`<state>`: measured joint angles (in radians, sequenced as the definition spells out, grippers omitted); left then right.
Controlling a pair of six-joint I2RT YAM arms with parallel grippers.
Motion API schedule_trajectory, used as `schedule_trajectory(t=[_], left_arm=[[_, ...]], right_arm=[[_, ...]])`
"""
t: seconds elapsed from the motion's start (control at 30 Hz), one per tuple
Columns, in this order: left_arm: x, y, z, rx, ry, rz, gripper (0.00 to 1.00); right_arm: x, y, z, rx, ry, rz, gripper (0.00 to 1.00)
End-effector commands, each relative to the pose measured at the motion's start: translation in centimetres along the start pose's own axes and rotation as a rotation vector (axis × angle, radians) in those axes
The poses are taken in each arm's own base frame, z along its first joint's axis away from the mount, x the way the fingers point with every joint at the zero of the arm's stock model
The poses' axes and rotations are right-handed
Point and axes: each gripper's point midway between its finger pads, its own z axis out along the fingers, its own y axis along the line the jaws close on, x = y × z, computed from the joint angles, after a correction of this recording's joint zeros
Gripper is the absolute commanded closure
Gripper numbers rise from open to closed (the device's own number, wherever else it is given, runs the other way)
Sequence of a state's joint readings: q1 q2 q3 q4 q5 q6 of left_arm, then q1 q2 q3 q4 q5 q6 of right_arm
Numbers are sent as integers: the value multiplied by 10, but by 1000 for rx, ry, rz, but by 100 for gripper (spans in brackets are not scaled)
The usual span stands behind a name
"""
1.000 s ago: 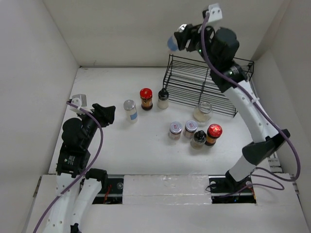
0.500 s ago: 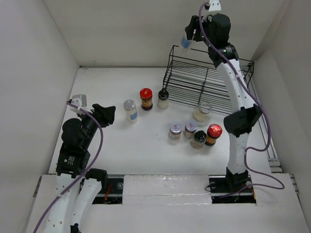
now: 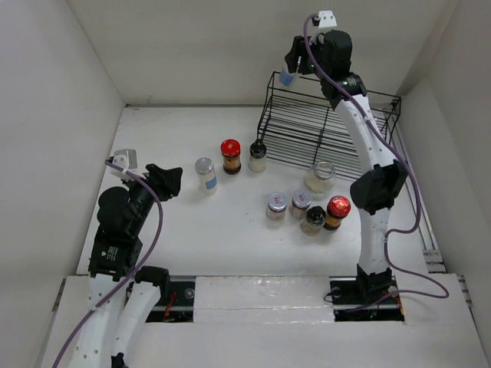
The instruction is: Organize the condiment bottles
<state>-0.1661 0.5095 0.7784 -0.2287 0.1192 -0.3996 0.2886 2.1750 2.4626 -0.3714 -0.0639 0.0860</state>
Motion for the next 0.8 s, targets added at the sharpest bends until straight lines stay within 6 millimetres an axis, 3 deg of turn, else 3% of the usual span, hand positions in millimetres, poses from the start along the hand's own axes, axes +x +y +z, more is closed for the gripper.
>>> schedule_trajectory(t=[0.0,0.27,0.3,0.47,0.5,0.67,0.73,0.77], left_arm=[[-9,-2,4,9,-28,18,49],[-7,-1,7,4,-18,17,49],[-7,-1,7,4,-18,17,49],[-7,-1,7,4,-18,17,49],[-7,-1,7,4,-18,17,49],[-7,-1,7,4,-18,17,49],[-7,-1,7,4,-18,17,49],[-7,-1,7,4,-18,17,49]], right_arm=[[-14,22,9,-36,-92,-12,65],[24,29,29,5,-30,-69,63],[36,32,35,7,-12,-70,63],[46,33,40,21,5,-71,62],[48,33,39,21,14,-72,59],[50,35,39,43,13,-64,12],[43,36,36,42,2,-52,6],[28,37,28,40,-23,-51,2]])
